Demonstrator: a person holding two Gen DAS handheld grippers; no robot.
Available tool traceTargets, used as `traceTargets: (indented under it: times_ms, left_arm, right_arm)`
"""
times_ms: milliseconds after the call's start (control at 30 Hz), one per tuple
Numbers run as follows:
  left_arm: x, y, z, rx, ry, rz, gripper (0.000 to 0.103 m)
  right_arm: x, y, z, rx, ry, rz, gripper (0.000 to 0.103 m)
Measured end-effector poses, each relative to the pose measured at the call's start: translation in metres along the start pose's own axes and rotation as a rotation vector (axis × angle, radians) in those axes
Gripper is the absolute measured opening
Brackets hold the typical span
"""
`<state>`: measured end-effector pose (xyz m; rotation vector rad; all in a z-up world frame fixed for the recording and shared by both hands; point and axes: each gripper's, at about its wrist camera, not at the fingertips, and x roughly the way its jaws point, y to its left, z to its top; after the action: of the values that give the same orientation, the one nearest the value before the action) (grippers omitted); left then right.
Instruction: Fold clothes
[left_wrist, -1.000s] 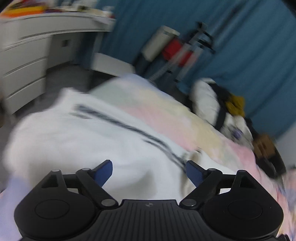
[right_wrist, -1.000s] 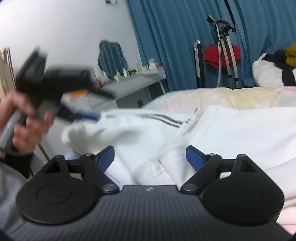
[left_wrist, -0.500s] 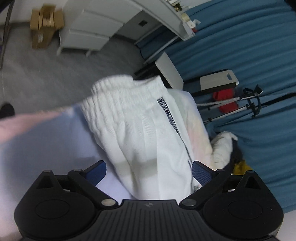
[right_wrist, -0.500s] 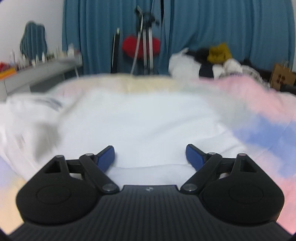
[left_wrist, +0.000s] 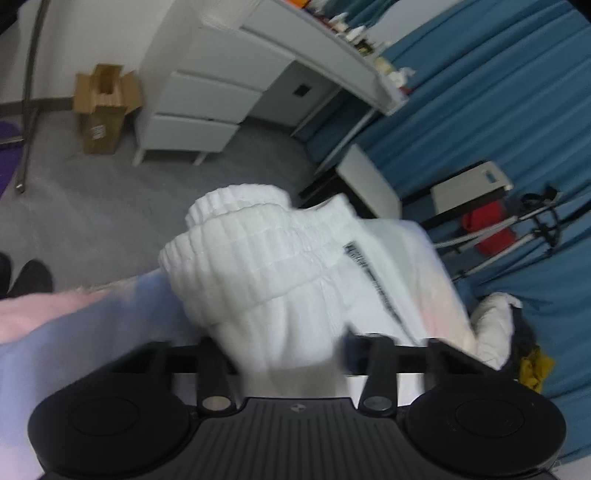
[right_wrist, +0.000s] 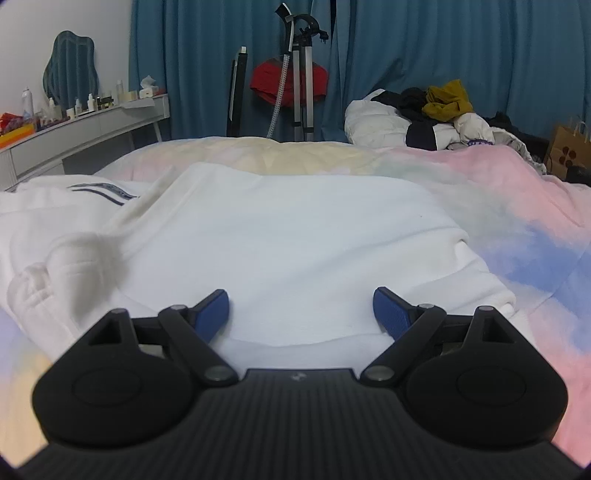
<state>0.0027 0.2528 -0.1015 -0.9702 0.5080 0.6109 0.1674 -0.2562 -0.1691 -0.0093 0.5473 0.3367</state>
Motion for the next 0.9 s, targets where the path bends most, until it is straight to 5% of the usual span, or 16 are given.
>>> traceTargets:
  times_ms: [100, 333, 633, 733, 900]
  left_arm:
    - [-0.019, -0.023, -0.005, 0.115, -0.064, -0.009, 0.019]
    - [-0.087, -0.126, -0.051, 0.456, -0.292, -0.098, 0.017]
    - [-0.142, -0.258, -0.239, 0.872, -0.493, -0.389, 0.017]
    - [-0.121, -0.269, -0.32, 1.032, -0.455, -0.431, 0.017]
    - [-0.065, -0.265, -0.421, 1.34, -0.186, -0.375, 0.017]
  right_arm:
    - [-0.007, -0.011, 0.006, 0.056, 0.005, 0.014, 0.088]
    - [-0.023, -0.037, 0.022, 0.186, 0.016, 0.045, 0.085]
    - [-0.057, -0.107, 0.042, 0.383, -0.023, -0.038, 0.085]
    - [-0.067, -0.144, 0.042, 0.498, -0.049, -0.055, 0.085]
    - [-0.069, -0.189, 0.032, 0.672, -0.053, 0.02, 0.087]
